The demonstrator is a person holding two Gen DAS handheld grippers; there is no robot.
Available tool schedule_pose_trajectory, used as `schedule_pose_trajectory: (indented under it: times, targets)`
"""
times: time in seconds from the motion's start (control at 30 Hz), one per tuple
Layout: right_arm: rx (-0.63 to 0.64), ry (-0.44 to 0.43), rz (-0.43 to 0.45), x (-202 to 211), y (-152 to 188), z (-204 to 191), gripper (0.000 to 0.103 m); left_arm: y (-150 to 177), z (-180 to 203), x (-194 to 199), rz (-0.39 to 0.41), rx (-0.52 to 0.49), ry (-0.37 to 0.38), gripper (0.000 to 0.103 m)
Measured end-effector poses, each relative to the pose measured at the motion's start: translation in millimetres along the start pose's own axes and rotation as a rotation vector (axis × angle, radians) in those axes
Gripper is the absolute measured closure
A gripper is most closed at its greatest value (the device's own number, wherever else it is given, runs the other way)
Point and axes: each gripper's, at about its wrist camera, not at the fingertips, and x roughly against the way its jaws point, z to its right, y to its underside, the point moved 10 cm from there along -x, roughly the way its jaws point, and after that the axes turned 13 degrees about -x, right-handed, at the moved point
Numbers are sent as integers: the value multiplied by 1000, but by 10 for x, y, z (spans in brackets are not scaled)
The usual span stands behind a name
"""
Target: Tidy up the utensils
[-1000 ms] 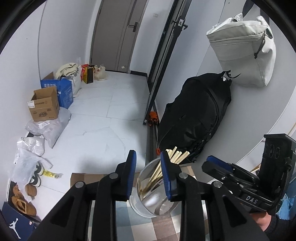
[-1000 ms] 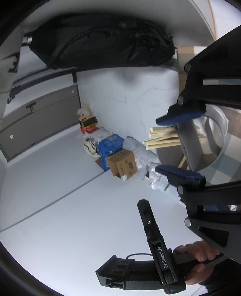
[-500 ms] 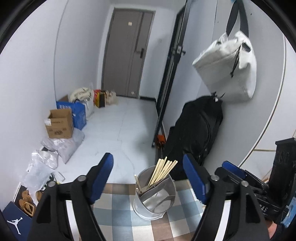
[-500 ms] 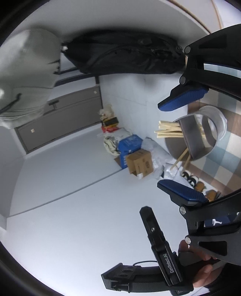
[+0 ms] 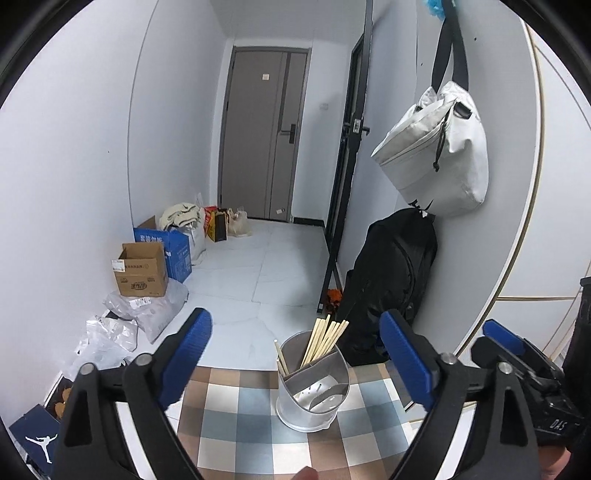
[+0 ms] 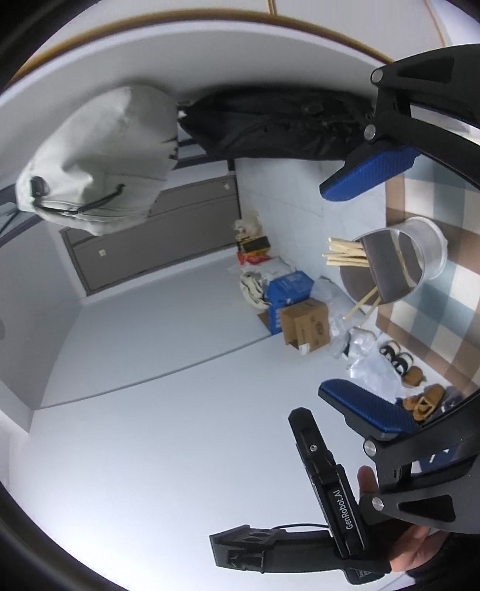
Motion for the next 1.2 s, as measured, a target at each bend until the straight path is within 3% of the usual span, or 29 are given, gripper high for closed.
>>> schedule_pose_trajectory:
  times: [0.07, 0.57, 0.87, 1.2]
  targets:
    - [10, 0, 15, 92, 17, -17, 1, 16, -3, 65, 11, 2, -10, 2]
    - [104, 22, 82, 492, 339, -78, 0, 261, 3, 409, 97, 3, -78, 2]
    - [129, 28, 103, 571, 533, -12, 0, 537, 1, 370, 114, -5, -121, 2]
    - [132, 43, 85, 390, 903, 169, 0, 877, -27, 113, 104, -4, -142, 2]
